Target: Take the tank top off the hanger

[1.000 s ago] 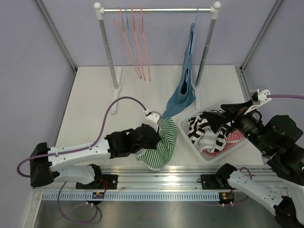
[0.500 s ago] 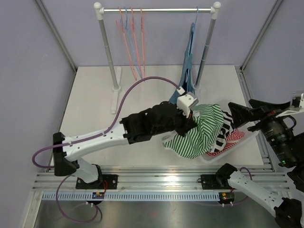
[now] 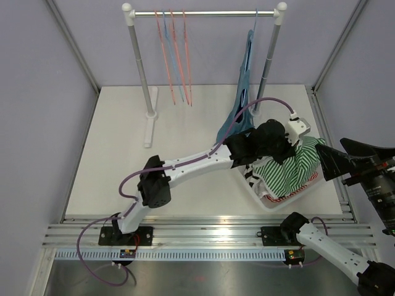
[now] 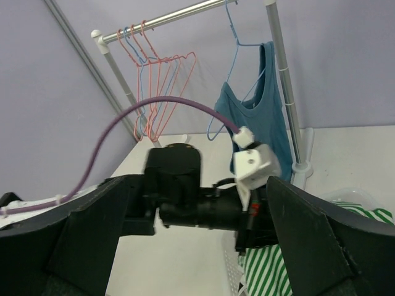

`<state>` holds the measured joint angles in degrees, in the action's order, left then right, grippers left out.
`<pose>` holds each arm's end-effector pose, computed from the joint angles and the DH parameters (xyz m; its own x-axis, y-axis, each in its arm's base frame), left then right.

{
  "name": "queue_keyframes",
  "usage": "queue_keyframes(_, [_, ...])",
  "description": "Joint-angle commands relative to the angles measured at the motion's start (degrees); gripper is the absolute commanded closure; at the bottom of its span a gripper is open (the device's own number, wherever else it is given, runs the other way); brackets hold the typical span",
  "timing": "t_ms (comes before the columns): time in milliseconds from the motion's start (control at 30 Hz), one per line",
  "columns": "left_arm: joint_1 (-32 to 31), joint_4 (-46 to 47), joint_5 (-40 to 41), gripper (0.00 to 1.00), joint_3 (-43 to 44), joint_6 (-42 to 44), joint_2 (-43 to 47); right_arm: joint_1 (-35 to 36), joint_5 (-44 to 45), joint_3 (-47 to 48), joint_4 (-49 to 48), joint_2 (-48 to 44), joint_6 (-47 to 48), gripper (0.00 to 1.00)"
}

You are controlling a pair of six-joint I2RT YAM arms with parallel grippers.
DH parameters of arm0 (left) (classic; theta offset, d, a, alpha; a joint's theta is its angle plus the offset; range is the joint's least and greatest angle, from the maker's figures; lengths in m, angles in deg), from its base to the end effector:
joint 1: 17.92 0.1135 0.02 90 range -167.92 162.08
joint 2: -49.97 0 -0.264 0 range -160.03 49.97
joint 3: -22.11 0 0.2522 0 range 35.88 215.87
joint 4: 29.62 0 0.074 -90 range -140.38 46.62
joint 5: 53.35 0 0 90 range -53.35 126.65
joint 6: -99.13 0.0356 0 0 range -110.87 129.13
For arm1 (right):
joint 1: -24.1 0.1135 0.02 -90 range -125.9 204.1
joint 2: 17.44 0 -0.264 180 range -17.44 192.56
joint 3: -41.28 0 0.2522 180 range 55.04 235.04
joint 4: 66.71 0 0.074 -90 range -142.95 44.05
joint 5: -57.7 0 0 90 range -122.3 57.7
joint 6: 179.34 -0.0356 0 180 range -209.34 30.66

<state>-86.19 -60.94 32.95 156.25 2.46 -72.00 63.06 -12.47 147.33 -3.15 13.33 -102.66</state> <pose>0.1866 -0.4744 0.3547 -0.2309 0.2663 -0.9358 0.9290 0.3461 -0.1307 -0.0216 -0.0330 0.5143 0.0769 0.3409 -0.9369 -0.3606 0.8856 0.2926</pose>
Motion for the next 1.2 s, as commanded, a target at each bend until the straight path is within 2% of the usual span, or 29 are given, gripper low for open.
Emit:
queue_keyframes(0, [2.61,0.95,-9.11,1.00,4.95,-0.08,-6.24,0.24,-2.78,-0.09,1.96,1.40,-1.00,0.00])
queue_keyframes(167, [2.79,-2.82,-17.73,1.00,6.62,-2.81,-15.03,0.24,-4.01,-3.07,1.79,1.32,-1.53,0.00])
queue_keyframes(300, [3.05,-4.49,-18.88,1.00,6.88,-4.22,-19.00,0.15,-4.63,-6.50,0.65,1.23,-1.97,0.01])
queue_keyframes(433, [3.06,-5.99,-19.68,1.00,6.89,-4.22,-18.40,0.24,-4.11,-8.27,0.91,1.67,-1.97,0.01])
queue_keyframes(467, [3.14,-6.08,-19.07,0.93,6.71,-4.22,-17.61,0.24,-3.41,-8.27,1.17,2.02,-1.97,0.00])
queue_keyframes(533, [3.14,-5.56,-18.18,0.85,5.40,-4.05,-14.09,0.24,-2.53,-8.01,1.96,2.28,-1.62,0.01])
queue_keyframes(567, [3.14,-5.12,-17.83,0.72,4.79,-4.22,-12.78,0.24,-1.65,-7.74,2.23,2.63,-1.53,0.01])
queue_keyframes(633, [3.14,-3.98,-16.61,0.56,3.29,-4.66,-8.65,0.15,-0.77,-6.69,3.11,2.72,-1.18,0.00])
queue_keyframes(667, [3.14,-3.54,-15.81,0.44,2.76,-4.75,-7.15,0.24,-0.24,-5.73,3.46,2.81,-1.18,0.01])
queue_keyframes(767, [3.14,2.60,-12.30,0.25,-4.51,-5.97,0.22,0.24,0.38,-3.88,3.55,2.81,-0.22,0.01])
queue_keyframes(800, [3.14,5.75,-11.60,0.16,-6.63,-6.33,1.98,0.24,0.21,-3.35,3.29,2.72,0.57,0.00])
queue_keyframes(833, [3.14,6.65,-10.54,0.13,-7.86,-6.94,5.13,0.24,0.38,-2.82,3.02,2.64,0.66,0.00])
queue_keyframes(867, [3.14,7.27,-10.10,0.01,-9.88,-7.12,6.47,0.24,0.64,-1.51,3.02,2.72,0.75,0.01])
queue_keyframes(1000, [3.14,9.56,-7.82,0.01,-14.46,-8.00,13.33,0.24,0.55,1.92,3.98,4.21,1.89,0.01])
queue_keyframes(1100, [3.14,9.22,-0.28,0.01,-19.54,-9.31,19.65,0.24,2.22,3.25,4.08,6.41,2.34,0.01])
queue_keyframes(1133, [3.14,8.43,7.41,0.01,-20.78,-10.01,21.67,0.24,2.83,3.42,4.08,7.81,2.42,0.01])
queue_keyframes(1167, [3.14,7.29,11.83,0.01,-21.93,-10.89,25.26,0.24,3.10,3.86,3.99,8.78,2.68,0.01])
